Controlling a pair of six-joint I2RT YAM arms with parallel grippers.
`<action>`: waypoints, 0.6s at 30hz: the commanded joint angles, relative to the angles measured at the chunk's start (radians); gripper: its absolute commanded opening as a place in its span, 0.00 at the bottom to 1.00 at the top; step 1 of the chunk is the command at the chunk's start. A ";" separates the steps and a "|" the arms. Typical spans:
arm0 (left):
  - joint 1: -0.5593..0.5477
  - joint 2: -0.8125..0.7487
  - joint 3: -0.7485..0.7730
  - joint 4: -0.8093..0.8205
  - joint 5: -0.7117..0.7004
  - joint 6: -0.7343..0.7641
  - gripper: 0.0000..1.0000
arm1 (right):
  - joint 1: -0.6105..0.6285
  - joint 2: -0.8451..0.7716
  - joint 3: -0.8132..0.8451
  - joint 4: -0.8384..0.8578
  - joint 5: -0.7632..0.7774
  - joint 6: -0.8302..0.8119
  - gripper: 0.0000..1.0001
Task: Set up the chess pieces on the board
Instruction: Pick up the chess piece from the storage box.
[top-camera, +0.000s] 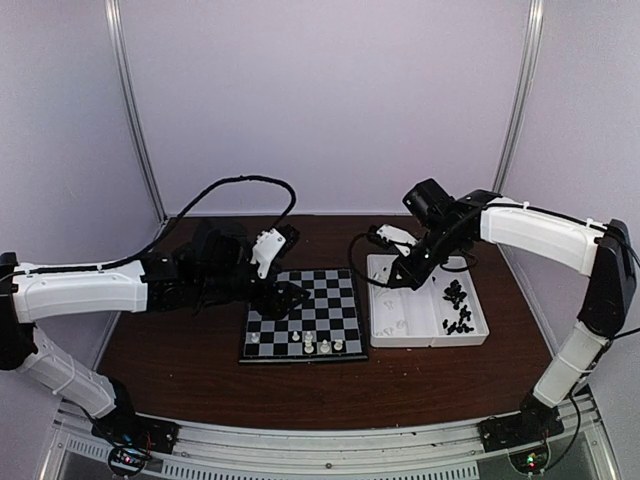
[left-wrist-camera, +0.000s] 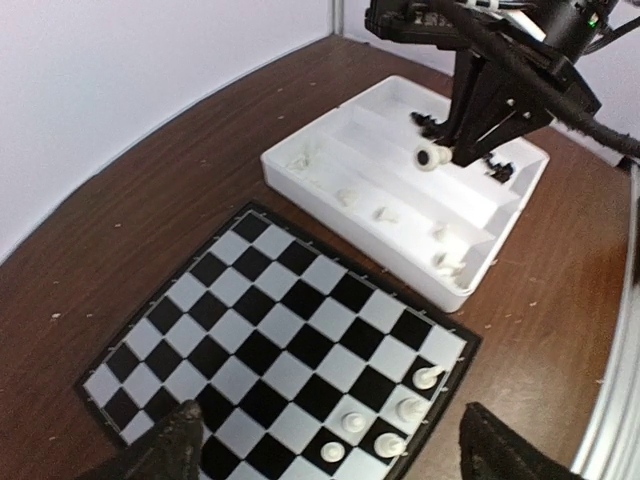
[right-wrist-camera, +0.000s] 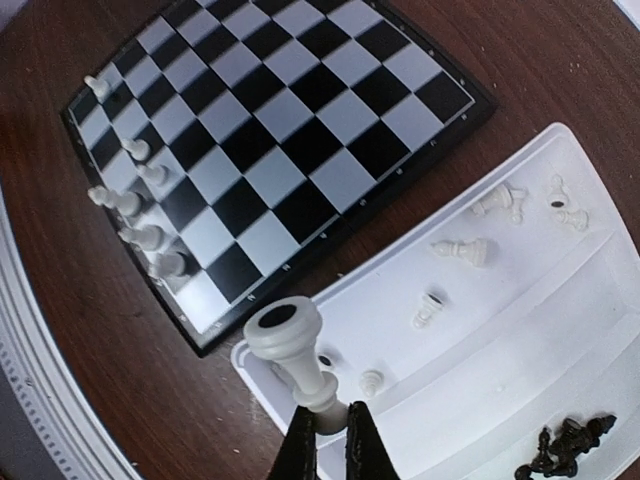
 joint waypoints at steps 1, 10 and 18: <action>0.076 -0.020 -0.016 0.178 0.289 -0.079 0.81 | 0.010 -0.108 -0.048 0.135 -0.249 0.149 0.07; 0.133 -0.018 -0.099 0.427 0.650 -0.046 0.80 | 0.056 -0.167 -0.135 0.416 -0.547 0.400 0.11; 0.133 -0.010 -0.174 0.585 0.632 0.138 0.77 | 0.095 -0.118 -0.100 0.482 -0.544 0.580 0.11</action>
